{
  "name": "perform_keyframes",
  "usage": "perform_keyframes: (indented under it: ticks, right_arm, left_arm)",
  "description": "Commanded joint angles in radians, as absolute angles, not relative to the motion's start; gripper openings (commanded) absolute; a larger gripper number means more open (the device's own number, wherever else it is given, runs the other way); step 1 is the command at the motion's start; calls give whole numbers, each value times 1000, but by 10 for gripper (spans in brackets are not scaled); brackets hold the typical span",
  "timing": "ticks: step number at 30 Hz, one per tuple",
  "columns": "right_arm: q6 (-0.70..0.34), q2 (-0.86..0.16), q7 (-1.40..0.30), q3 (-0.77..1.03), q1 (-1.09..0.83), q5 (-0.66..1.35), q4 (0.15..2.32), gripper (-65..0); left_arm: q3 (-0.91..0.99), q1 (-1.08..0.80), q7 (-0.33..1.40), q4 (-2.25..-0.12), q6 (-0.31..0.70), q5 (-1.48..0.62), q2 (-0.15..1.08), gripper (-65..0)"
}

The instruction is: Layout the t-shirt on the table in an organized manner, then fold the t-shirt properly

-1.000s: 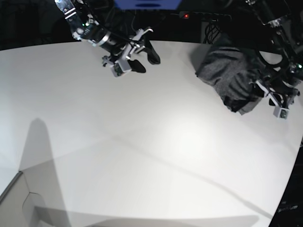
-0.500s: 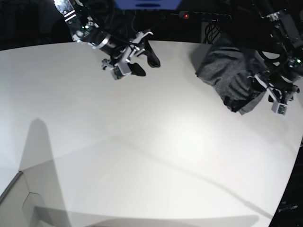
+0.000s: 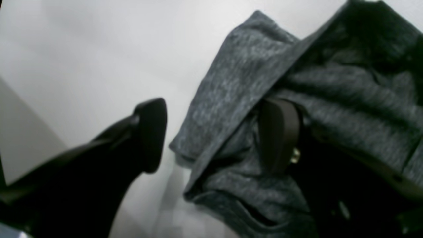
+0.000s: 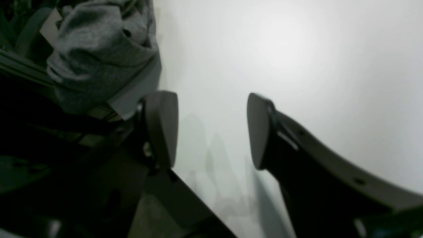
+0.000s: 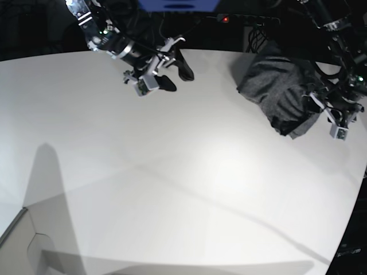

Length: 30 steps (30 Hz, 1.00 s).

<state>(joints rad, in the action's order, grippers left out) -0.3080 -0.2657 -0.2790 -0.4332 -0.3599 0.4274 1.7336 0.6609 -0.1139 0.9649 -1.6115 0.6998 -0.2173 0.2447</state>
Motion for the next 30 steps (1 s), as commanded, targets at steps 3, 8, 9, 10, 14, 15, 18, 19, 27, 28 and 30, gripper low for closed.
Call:
perform_keyframes:
  ticks: [3,8,9,10,14,15,18,19,27,28,30]
  right_arm:
    - [-318,-266,-255,-433,-357,441,1748,-313]
    - [-318,-266,-255,-433,-357,441,1748,-313]
    - [-318,-266,-255,-433,-357,441,1748,-313]
    - [-318,-266,-255,-433,-357,441,1748,-313]
    - [-318,-266,-255,-433,-357,441,1748,-314]
    - [-318,-266,-255,-433,-357,441,1748,-314]
    - [-318,-266,-255,-433,-357,441,1748,-314]
    - [-318,-266,-255,-433,-357,441,1748,-314]
    - [-318,-266,-255,-433,-357,441,1748,-314]
    - [-318,-266,-255,-433,-357,441,1750,-314]
    - [-318,-266,-255,-435,-360,441,1755,-314]
  left_arm:
    - [665,-90,952,-1627,698,-220,260,-223]
    - [665,-82,952,-1626,698,-217,259,-224]
    - [665,-82,952,-1626,698,-220,259,-228]
    - [665,-81,952,-1626,698,-220,259,-245]
    - [665,-79,952,-1626,698,-219,259,-466]
    - [665,-79,952,-1624,698,-219,259,-529]
    - [665,-77,952,-1624,698,-219,259,-650]
    - [665,-77,952,-1624,698,-219,259,-637]
    - [673,-65,954,-1632,698,-226,262,-647]
    - [673,-53,957,-1627,698,-223,262,-647]
    - [673,-39,955,-1626,698,-219,263,-647]
